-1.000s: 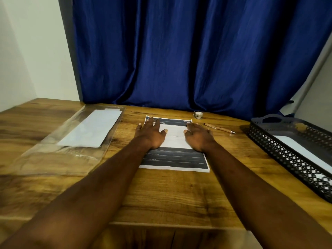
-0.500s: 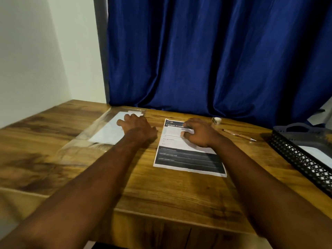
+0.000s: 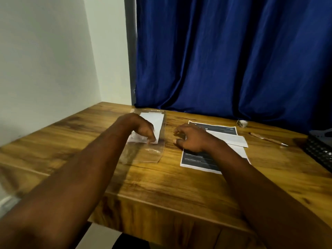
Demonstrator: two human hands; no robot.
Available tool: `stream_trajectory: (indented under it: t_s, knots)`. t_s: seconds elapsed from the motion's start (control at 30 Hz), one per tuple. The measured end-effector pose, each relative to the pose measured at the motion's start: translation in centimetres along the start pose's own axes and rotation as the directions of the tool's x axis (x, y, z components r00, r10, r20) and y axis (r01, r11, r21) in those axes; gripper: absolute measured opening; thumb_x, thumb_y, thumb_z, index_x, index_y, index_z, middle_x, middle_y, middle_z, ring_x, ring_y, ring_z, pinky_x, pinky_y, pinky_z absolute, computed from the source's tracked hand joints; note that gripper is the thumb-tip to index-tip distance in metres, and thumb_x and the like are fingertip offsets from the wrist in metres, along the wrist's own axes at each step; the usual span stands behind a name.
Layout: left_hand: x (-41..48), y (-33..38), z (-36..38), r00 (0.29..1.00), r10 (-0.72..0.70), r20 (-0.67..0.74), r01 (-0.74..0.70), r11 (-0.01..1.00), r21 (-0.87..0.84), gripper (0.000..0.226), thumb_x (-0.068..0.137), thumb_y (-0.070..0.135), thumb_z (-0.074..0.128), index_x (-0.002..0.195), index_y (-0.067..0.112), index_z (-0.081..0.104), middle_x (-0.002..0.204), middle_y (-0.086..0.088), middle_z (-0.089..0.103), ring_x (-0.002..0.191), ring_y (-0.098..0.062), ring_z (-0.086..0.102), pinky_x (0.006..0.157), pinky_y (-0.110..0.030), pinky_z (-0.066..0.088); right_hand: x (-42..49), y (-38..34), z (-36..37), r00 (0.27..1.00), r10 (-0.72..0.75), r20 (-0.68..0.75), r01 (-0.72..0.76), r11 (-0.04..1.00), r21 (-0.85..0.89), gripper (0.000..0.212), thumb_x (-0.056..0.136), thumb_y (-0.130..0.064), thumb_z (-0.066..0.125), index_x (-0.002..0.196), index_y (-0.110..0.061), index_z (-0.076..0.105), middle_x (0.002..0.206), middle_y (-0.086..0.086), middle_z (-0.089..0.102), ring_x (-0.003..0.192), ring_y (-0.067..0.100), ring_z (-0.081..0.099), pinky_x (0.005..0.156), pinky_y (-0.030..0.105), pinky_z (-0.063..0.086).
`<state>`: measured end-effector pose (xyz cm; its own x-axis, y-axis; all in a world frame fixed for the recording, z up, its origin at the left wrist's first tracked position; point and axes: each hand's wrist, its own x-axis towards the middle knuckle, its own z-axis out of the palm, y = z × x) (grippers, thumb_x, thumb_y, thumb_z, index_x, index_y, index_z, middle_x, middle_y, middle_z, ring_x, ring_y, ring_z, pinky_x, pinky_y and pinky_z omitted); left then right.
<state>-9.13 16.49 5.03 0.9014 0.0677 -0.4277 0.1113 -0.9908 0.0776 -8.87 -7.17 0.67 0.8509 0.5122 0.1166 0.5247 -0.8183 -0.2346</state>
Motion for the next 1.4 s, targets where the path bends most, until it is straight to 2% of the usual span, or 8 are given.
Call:
stream_trajectory:
  t_s: [0.1, 0.27, 0.43, 0.53, 0.7, 1.0, 1.17, 1.4]
  knots:
    - [-0.3, -1.2, -0.2, 0.989, 0.042, 0.145, -0.030, 0.996, -0.083, 0.109, 0.072, 0.030, 0.093, 0.160, 0.032, 0.029, 0.169, -0.003, 0.023, 0.154, -0.032, 0.024, 0.119, -0.049, 0.037, 0.0, -0.7, 0.9, 1.000, -0.014, 0.020, 0.014, 1.000, 0.005, 0.056, 0.099, -0.053, 0.063, 0.149, -0.029, 0.055, 0.160, -0.002, 0.047, 0.147, 0.024, 0.041, 0.121, 0.057, 0.033]
    - [-0.2, -2.6, 0.2, 0.971, 0.122, 0.207, -0.112, 0.992, -0.059, 0.123, 0.071, 0.039, 0.094, 0.165, 0.033, 0.016, 0.174, 0.001, 0.006, 0.160, -0.033, 0.005, 0.127, -0.051, 0.021, -0.4, -1.3, 0.4, 1.000, -0.019, 0.025, 0.019, 1.000, 0.004, 0.054, 0.100, -0.054, 0.062, 0.148, -0.031, 0.054, 0.161, -0.003, 0.046, 0.147, 0.024, 0.041, 0.120, 0.055, 0.035]
    - [0.4, -3.2, 0.1, 0.981, 0.172, -0.086, -0.180, 0.979, -0.098, 0.058, 0.087, 0.027, 0.081, 0.140, 0.026, 0.059, 0.151, -0.001, 0.050, 0.137, -0.024, 0.047, 0.113, -0.041, 0.044, -1.2, -2.1, 0.1, 0.985, -0.103, -0.139, 0.117, 0.988, 0.096, 0.044, 0.096, -0.040, 0.069, 0.139, -0.033, 0.062, 0.152, -0.006, 0.055, 0.141, 0.019, 0.047, 0.113, 0.043, 0.043]
    - [0.3, -3.1, 0.1, 0.935, 0.226, -0.273, -0.257, 0.963, -0.086, 0.025, 0.093, 0.024, 0.074, 0.118, 0.020, 0.074, 0.126, 0.000, 0.067, 0.116, -0.021, 0.060, 0.104, -0.039, 0.049, -1.3, -3.0, 0.2, 0.927, -0.182, -0.328, 0.243, 0.957, 0.156, 0.030, 0.093, -0.035, 0.071, 0.122, -0.030, 0.071, 0.127, -0.012, 0.067, 0.119, 0.011, 0.058, 0.100, 0.038, 0.051]
    - [0.0, -2.7, 0.4, 0.866, 0.292, -0.407, -0.364, 0.925, -0.110, 0.012, 0.094, 0.019, 0.073, 0.104, 0.015, 0.079, 0.102, 0.001, 0.074, 0.099, -0.017, 0.065, 0.088, -0.033, 0.050, -1.1, -6.0, 0.1, 0.784, -0.251, -0.567, 0.411, 0.895, 0.173, 0.012, 0.093, -0.031, 0.078, 0.099, -0.022, 0.079, 0.094, -0.014, 0.071, 0.086, 0.003, 0.063, 0.074, 0.023, 0.052]
    - [-0.1, -3.2, 0.0, 0.703, 0.342, -0.624, -0.504, 0.859, -0.096, 0.010, 0.090, 0.018, 0.077, 0.099, 0.017, 0.082, 0.098, 0.007, 0.077, 0.092, -0.008, 0.068, 0.089, -0.033, 0.055, -0.8, -8.9, 1.9, 0.967, -0.199, -0.158, 0.148, 0.947, -0.286, 0.020, 0.098, -0.014, 0.067, 0.115, -0.018, 0.076, 0.123, 0.007, 0.071, 0.093, 0.023, 0.066, 0.074, 0.035, 0.055]
    - [-0.5, -2.8, 0.0, 0.656, 0.361, -0.663, -0.538, 0.840, -0.075, 0.011, 0.088, 0.013, 0.077, 0.096, 0.015, 0.083, 0.087, 0.012, 0.074, 0.083, -0.003, 0.067, 0.084, -0.027, 0.056, -0.6, -10.1, 3.0, 0.980, -0.165, -0.110, 0.104, 0.898, -0.428, 0.040, 0.101, -0.024, 0.058, 0.139, -0.014, 0.064, 0.163, 0.008, 0.045, 0.127, 0.032, 0.062, 0.102, 0.044, 0.053]
    - [-0.6, -2.6, 0.5, 0.650, 0.347, -0.676, -0.537, 0.839, -0.085, 0.011, 0.089, 0.013, 0.077, 0.099, 0.014, 0.082, 0.087, 0.012, 0.071, 0.085, -0.010, 0.067, 0.081, -0.027, 0.055, -0.4, -11.0, 2.5, 0.992, -0.117, -0.038, 0.088, 0.890, -0.447, 0.041, 0.104, -0.025, 0.056, 0.143, -0.012, 0.058, 0.143, 0.010, 0.062, 0.128, 0.029, 0.060, 0.105, 0.043, 0.049]
